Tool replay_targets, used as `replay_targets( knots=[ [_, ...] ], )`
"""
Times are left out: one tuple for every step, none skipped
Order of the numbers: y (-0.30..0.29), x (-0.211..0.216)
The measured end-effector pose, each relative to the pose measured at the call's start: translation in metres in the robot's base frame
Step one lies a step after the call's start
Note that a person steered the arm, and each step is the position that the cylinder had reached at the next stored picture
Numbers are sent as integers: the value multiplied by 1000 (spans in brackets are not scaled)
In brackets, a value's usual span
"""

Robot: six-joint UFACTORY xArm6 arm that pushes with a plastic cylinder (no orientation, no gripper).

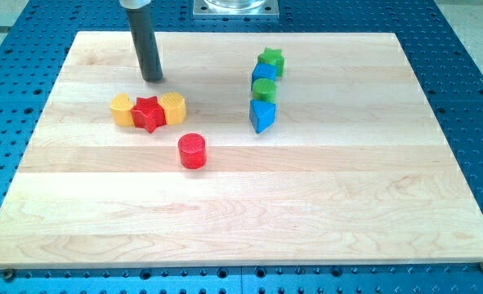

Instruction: Slide the red star to the left of the red circle

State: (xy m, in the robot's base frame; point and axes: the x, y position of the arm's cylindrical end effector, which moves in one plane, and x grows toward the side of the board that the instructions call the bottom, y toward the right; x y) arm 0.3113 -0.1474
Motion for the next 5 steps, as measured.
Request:
replay_targets(
  knots=[
    [-2,42],
    [-2,54],
    [3,76],
    [15,81],
    [15,104]
  ],
)
